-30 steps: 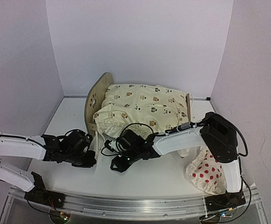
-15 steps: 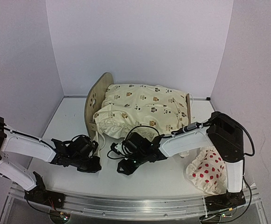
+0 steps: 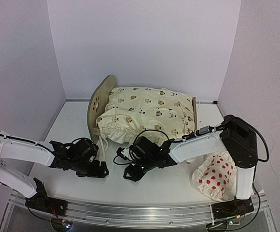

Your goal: Set up the pet bed

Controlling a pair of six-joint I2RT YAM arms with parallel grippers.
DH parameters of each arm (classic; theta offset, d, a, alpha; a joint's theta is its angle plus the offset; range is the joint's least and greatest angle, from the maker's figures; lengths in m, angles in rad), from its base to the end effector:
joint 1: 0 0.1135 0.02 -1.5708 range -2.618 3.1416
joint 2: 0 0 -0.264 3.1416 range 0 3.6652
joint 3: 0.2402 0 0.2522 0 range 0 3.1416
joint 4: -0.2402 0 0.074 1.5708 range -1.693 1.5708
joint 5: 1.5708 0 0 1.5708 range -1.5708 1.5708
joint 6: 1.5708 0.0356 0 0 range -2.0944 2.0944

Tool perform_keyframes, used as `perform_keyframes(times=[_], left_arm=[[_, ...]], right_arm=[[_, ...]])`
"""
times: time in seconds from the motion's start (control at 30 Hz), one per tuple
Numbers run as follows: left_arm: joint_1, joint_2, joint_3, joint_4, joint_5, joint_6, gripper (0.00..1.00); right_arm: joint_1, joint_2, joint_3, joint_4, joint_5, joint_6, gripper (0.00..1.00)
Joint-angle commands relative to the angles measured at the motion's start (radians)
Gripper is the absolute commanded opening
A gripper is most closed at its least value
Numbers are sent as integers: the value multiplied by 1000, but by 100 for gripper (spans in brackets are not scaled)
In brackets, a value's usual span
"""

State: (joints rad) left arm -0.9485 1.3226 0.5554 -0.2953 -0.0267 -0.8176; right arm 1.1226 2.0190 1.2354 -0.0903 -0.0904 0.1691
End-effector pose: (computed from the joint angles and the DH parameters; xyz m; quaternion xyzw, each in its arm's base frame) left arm 0.1328 -0.1835 0.1468 0.0600 0.9659 -0.1861 0.1696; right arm 0.1793 0.3804 0.1371 -0.4446 0.8272 0.2392 0.2468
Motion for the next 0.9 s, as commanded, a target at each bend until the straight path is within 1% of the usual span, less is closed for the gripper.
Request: perform_keyframes(times=[0.0,0.1,0.2,0.27,0.4,0.47,0.53,0.73,0.87], left_arm=[[-3,-70,84,-195,-146,-57,96],[-3,-66,138,-342,-249,-123,99],[-3,-30,192,-437,-304,-179,95],[-3,-2,208,-460,-308,-191,90],[-3,38,200,-446,-288,-203,75],[-2,45,180,-410,-274,-183,60],[2,53,164,-385,-270,-167,53],[34,87,134,-328,-271,-125,46],[57,126,125,-300,-275,-96,45]], right_arm=[[6,-46,4,21,6,-27,44],[6,-48,12,23,4,-32,44],[5,-50,15,31,-4,-33,44],[6,-47,18,39,-16,-33,44],[5,-42,16,50,-34,-26,45],[5,-42,10,56,-37,-25,45],[6,-42,8,59,-40,-25,45],[6,-47,4,58,-53,-25,45],[5,-49,2,59,-64,-25,45]])
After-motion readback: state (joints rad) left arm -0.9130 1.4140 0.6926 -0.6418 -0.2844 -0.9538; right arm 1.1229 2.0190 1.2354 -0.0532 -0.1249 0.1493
